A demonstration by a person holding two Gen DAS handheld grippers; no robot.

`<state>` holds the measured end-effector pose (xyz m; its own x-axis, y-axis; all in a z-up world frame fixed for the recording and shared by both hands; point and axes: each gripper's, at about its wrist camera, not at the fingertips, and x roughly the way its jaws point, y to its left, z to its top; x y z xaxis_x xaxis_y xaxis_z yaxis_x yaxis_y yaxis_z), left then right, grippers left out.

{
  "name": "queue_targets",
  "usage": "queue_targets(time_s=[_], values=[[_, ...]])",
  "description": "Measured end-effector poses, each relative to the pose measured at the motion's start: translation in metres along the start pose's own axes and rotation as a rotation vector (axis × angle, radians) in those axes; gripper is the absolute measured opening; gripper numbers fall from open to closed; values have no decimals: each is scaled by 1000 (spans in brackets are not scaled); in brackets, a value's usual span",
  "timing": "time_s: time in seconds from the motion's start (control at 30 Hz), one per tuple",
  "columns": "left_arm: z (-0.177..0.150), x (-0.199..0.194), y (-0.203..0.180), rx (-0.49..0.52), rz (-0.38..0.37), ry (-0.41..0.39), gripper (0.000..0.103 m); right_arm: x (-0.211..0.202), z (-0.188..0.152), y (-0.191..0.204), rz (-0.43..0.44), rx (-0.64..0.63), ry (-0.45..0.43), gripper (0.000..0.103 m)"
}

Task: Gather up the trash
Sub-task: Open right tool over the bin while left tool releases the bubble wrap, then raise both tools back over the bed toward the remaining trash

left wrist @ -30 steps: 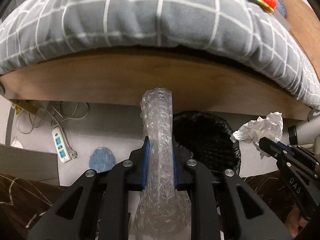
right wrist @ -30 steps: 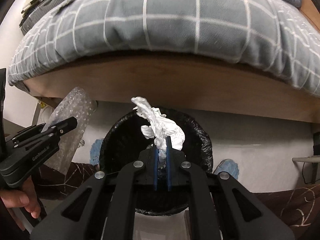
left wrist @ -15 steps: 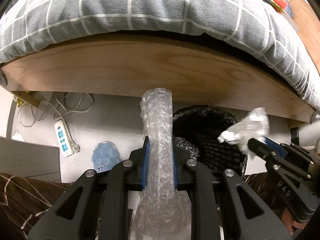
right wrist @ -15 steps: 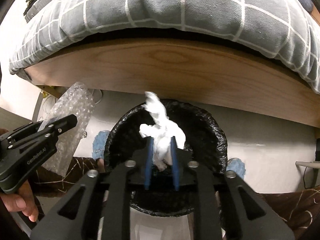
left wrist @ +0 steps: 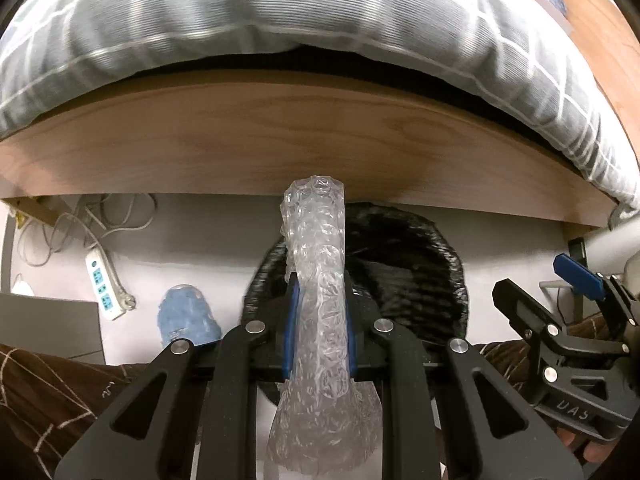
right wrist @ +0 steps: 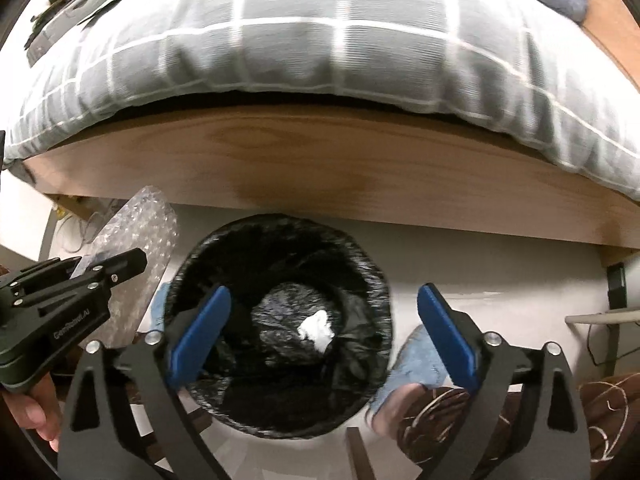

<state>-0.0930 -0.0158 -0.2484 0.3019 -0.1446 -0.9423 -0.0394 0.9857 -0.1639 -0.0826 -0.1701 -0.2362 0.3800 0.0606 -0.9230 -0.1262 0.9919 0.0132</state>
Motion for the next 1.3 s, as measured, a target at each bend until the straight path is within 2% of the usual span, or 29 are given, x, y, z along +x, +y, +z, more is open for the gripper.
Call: queue_targets(time_s=[0.33,0.5,0.63,0.7,0.8,0.87,1.03,1.07,1.13,1.3], values=[[-3,21,-48,71,-26,39,18,-3,-14,-47,-61,95,9,95],[-7,29,-65,125,-9,47,18,1,-18,-61,-103,116,28,95],[-10,30,-67,144,19,36,22,4,-17,-61,-93,135,26,95],[-10,30,-63,147,37,25,26,2,-15,-60,-89,130,21,95],[-8,27,-59,132,43,15,43,2,-13,-58,-90,125,15,95],[-6,24,-56,127,62,-5,59,0,-11,-56,-97,121,5,95],[-2,11,-42,106,100,-53,82,-15,-1,-47,-86,109,-41,95],[-1,7,-39,100,111,-64,90,-17,0,-45,-85,106,-50,95],[1,2,-33,89,124,-83,96,-22,2,-43,-84,98,-68,95],[4,-21,-19,54,136,-126,97,-46,10,-36,-68,88,-136,95]])
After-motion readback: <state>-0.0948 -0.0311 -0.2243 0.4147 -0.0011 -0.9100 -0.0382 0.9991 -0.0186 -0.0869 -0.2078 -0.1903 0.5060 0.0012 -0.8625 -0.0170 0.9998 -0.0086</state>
